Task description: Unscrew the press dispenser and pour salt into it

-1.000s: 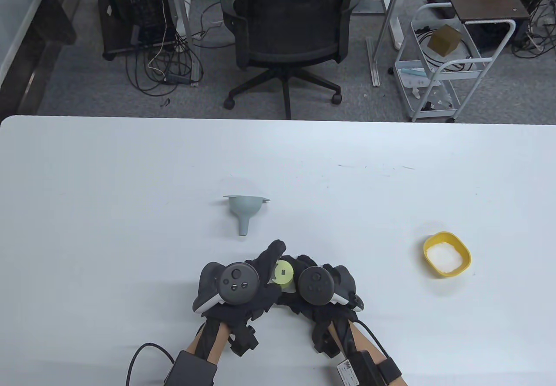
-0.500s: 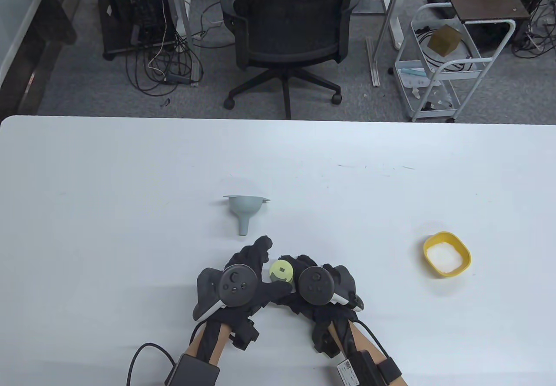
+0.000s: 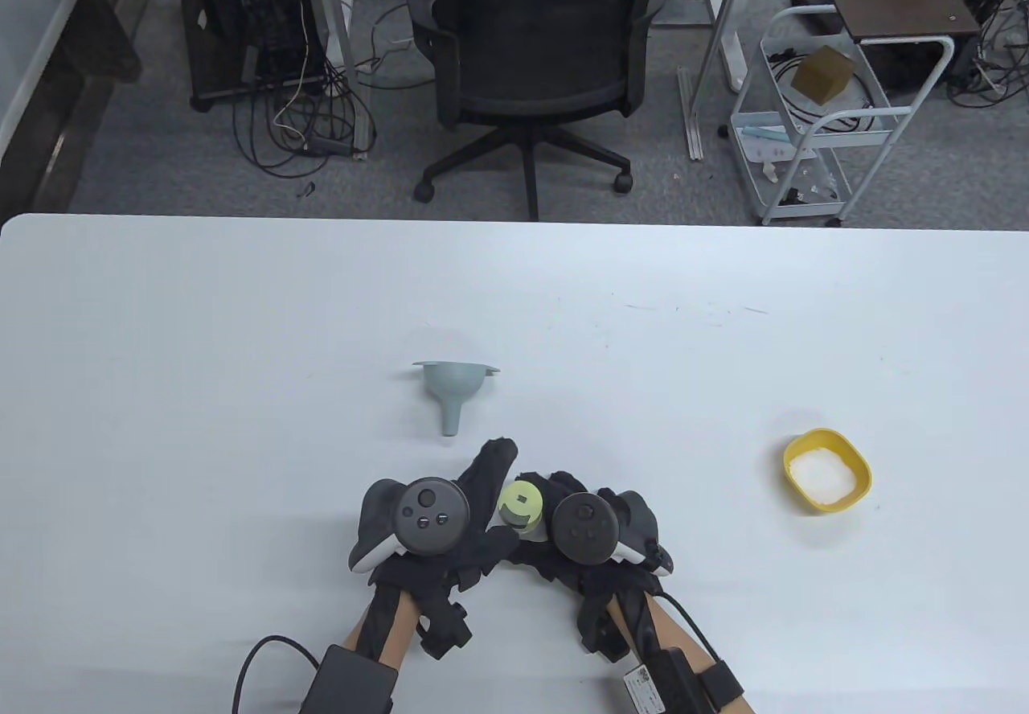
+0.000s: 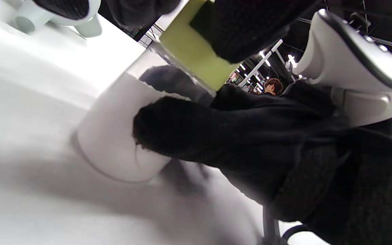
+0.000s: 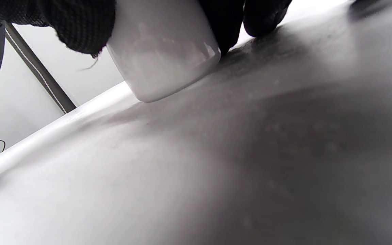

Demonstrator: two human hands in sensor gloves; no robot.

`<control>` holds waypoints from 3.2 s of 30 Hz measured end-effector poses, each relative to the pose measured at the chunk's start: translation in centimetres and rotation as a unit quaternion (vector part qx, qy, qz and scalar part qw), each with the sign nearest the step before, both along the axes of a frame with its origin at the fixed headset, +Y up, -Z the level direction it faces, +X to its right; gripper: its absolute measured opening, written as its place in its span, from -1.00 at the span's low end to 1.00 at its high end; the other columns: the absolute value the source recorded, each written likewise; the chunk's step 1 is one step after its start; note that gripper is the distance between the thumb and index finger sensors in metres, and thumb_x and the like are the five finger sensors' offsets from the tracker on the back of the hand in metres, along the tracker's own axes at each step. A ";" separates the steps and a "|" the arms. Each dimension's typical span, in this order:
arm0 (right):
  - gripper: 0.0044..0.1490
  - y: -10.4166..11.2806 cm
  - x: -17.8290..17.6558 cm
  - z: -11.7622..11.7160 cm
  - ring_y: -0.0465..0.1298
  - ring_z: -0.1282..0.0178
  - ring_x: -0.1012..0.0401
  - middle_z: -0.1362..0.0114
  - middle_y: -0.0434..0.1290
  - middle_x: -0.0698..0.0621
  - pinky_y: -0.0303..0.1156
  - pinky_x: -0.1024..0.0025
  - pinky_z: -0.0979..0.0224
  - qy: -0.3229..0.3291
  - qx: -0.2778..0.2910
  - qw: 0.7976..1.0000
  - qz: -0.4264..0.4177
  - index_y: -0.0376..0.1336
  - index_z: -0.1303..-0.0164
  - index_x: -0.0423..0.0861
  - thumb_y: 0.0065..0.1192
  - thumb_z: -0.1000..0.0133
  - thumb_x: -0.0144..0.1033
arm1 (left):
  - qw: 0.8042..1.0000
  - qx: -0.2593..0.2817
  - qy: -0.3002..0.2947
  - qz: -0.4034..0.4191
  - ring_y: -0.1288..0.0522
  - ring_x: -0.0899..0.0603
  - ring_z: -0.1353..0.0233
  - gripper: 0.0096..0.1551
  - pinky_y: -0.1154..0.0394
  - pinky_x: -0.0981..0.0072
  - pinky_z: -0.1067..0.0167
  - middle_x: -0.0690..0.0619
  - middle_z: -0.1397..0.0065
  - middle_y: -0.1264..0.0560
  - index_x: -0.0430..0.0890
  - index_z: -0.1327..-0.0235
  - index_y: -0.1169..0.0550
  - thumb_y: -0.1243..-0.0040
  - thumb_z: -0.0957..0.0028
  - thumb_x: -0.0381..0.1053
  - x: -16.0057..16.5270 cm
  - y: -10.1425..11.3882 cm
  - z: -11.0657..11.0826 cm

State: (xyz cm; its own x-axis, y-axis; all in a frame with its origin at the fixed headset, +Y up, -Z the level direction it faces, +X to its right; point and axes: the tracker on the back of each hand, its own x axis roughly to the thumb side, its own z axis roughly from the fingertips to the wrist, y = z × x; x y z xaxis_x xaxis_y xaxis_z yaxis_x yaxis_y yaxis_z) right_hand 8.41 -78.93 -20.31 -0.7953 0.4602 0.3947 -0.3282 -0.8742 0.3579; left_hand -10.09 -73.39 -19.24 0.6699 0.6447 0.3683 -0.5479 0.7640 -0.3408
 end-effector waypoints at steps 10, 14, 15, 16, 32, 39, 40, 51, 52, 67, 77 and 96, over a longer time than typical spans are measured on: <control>0.22 0.0 0.0 0.0 0.04 -0.67 -0.35 -0.68 0.16 -0.36 -0.12 -0.70 -0.34 0.000 0.000 1.000 0.000 -0.17 -0.78 -0.35 0.13 -0.22 0.23 | 0.997 0.034 0.065 -0.028 -0.55 -0.32 -0.50 0.06 -0.40 -0.43 -0.36 -0.22 -0.62 -0.47 -0.21 -0.70 -0.32 -0.47 0.02 0.16 -0.4 0.1 0.1; 0.21 0.0 0.0 0.0 0.05 -0.67 -0.35 -0.68 0.16 -0.36 -0.12 -0.70 -0.35 0.000 0.000 1.000 0.000 -0.17 -0.78 -0.34 0.13 -0.22 0.23 | 0.988 0.069 0.122 -0.060 -0.53 -0.29 -0.39 0.22 -0.39 -0.45 -0.34 -0.17 -0.50 -0.44 -0.21 -0.63 -0.30 -0.42 0.19 0.40 -0.6 0.1 0.3; 0.21 0.0 0.0 0.0 0.05 -0.67 -0.35 -0.68 0.16 -0.36 -0.12 -0.70 -0.35 0.000 0.000 1.000 0.000 -0.17 -0.78 -0.34 0.13 -0.22 0.23 | 0.988 0.067 0.122 -0.060 -0.50 -0.32 -0.38 0.30 -0.38 -0.47 -0.34 -0.20 -0.50 -0.41 -0.26 -0.66 -0.26 -0.40 0.22 0.44 -0.6 0.2 0.3; 0.22 0.0 0.0 0.0 0.05 -0.67 -0.35 -0.68 0.16 -0.36 -0.12 -0.70 -0.34 0.000 0.000 1.000 0.000 -0.17 -0.78 -0.34 0.13 -0.22 0.23 | 0.990 0.058 0.115 -0.053 -0.46 -0.35 -0.41 0.38 -0.37 -0.48 -0.35 -0.26 -0.54 -0.37 -0.31 -0.70 -0.21 -0.38 0.22 0.46 -0.7 0.2 0.3; 0.21 0.0 0.0 0.0 0.04 -0.67 -0.35 -0.68 0.16 -0.36 -0.12 -0.70 -0.34 0.000 0.000 1.000 0.000 -0.17 -0.78 -0.34 0.13 -0.22 0.23 | 0.999 0.007 0.032 0.022 -0.39 -0.40 -0.66 0.21 -0.31 -0.56 -0.37 -0.24 -0.75 -0.33 -0.30 -0.81 -0.04 -0.40 -0.05 0.06 -0.2 -0.8 0.1; 0.22 0.0 0.0 0.0 0.04 -0.67 -0.35 -0.68 0.16 -0.36 -0.12 -0.70 -0.34 0.000 0.000 1.000 0.000 -0.17 -0.78 -0.34 0.13 -0.22 0.23 | 0.993 0.048 0.104 -0.012 -0.43 -0.39 -0.50 0.41 -0.33 -0.55 -0.34 -0.25 -0.60 -0.37 -0.35 -0.80 -0.11 -0.44 0.15 0.32 0.0 -0.7 0.5; 0.22 0.0 0.0 0.0 0.04 -0.67 -0.35 -0.68 0.16 -0.36 -0.12 -0.70 -0.34 0.000 0.000 1.000 0.000 -0.17 -0.78 -0.34 0.13 -0.22 0.23 | 0.993 0.049 0.102 -0.020 -0.41 -0.42 -0.50 0.46 -0.32 -0.56 -0.34 -0.28 -0.61 -0.34 -0.37 -0.80 -0.09 -0.43 0.18 0.37 -0.1 -0.6 0.4; 0.22 0.0 0.0 0.0 0.04 -0.67 -0.35 -0.68 0.16 -0.36 -0.12 -0.70 -0.34 0.001 -0.001 1.000 0.001 -0.17 -0.78 -0.34 0.14 -0.22 0.23 | 0.999 -0.007 0.037 0.033 -0.33 -0.51 -0.67 0.27 -0.31 -0.58 -0.35 -0.32 -0.75 -0.30 -0.35 -0.81 -0.03 -0.44 -0.01 0.07 -0.4 -1.3 -0.2; 0.22 0.0 0.0 0.0 0.04 -0.67 -0.35 -0.68 0.16 -0.36 -0.12 -0.70 -0.34 0.001 -0.001 1.000 0.001 -0.17 -0.78 -0.34 0.13 -0.22 0.23 | 0.999 -0.005 0.041 0.028 -0.35 -0.49 -0.66 0.26 -0.32 -0.57 -0.34 -0.29 -0.73 -0.33 -0.35 -0.80 -0.05 -0.44 0.00 0.06 -0.4 -1.4 -0.1; 0.22 -0.1 -0.1 0.0 0.03 -0.67 -0.35 -0.68 0.15 -0.36 -0.13 -0.70 -0.34 0.002 -0.002 1.000 0.002 -0.18 -0.78 -0.34 0.13 -0.22 0.23 | 0.989 0.051 0.139 -0.030 -0.48 -0.34 -0.47 0.12 -0.37 -0.51 -0.31 -0.14 -0.55 -0.45 -0.12 -0.65 -0.33 -0.46 0.16 0.32 0.9 -1.8 0.8; 0.22 -0.1 -0.1 0.0 0.03 -0.67 -0.35 -0.68 0.15 -0.36 -0.13 -0.70 -0.34 0.002 -0.003 1.000 0.003 -0.18 -0.78 -0.34 0.13 -0.23 0.23 | 0.990 0.031 0.124 0.051 -0.55 -0.29 -0.50 0.10 -0.44 -0.38 -0.34 -0.12 -0.57 -0.51 -0.12 -0.64 -0.36 -0.45 0.15 0.33 -0.5 -0.4 0.5; 0.29 0.4 0.4 0.2 0.06 -0.59 -0.48 -0.67 0.15 -0.50 -0.04 -0.68 -0.33 0.016 0.004 1.000 -0.011 -0.17 -0.77 -0.46 0.13 -0.19 0.22 | 0.969 0.053 0.215 0.108 -0.59 -0.33 -0.41 0.13 -0.45 -0.43 -0.31 -0.20 -0.54 -0.52 -0.14 -0.70 -0.32 -0.45 0.08 0.31 -7.6 2.8 0.1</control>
